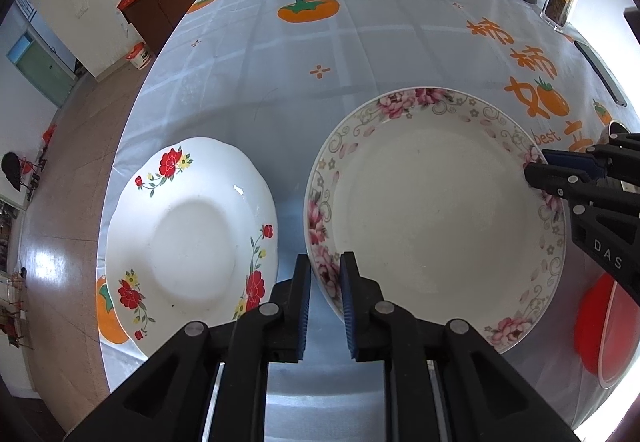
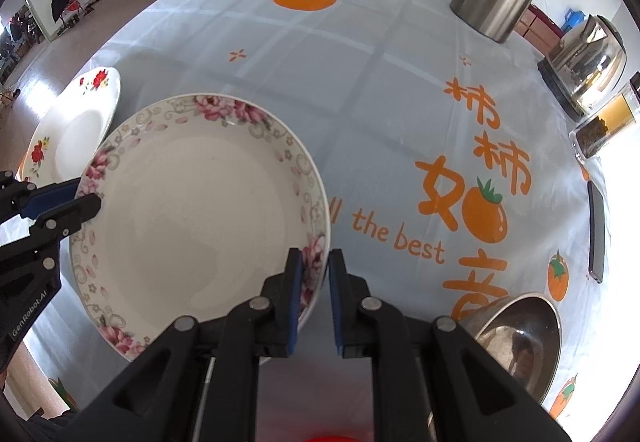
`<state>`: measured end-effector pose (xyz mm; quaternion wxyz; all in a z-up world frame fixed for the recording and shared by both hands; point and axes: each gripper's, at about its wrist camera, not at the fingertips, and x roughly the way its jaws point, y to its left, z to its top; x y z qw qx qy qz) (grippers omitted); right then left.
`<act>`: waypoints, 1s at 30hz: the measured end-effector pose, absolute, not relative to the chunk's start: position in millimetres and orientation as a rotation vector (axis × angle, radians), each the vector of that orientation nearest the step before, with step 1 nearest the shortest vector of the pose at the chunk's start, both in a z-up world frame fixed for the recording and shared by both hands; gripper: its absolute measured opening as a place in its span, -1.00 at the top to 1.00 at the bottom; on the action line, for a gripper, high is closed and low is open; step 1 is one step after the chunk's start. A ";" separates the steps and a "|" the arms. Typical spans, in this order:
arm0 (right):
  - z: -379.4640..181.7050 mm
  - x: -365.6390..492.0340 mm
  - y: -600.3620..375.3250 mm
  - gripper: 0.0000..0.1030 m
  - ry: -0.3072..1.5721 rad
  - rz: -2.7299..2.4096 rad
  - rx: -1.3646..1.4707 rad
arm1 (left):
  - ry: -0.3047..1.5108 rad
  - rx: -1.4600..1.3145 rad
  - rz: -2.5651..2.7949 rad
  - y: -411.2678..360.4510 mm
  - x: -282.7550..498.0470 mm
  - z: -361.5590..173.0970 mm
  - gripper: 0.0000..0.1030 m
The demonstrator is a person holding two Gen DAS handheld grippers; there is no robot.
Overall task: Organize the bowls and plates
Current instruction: 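Lower the pink-floral plate onto the blue-patterned plate with both grippers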
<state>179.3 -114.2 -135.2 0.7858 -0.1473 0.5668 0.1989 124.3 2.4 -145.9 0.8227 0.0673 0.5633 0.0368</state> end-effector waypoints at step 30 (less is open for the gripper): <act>-135.3 176.4 -112.9 0.74 1.209 0.423 -0.338 | 1.162 0.224 0.110 -5.0 121.4 -145.9 0.72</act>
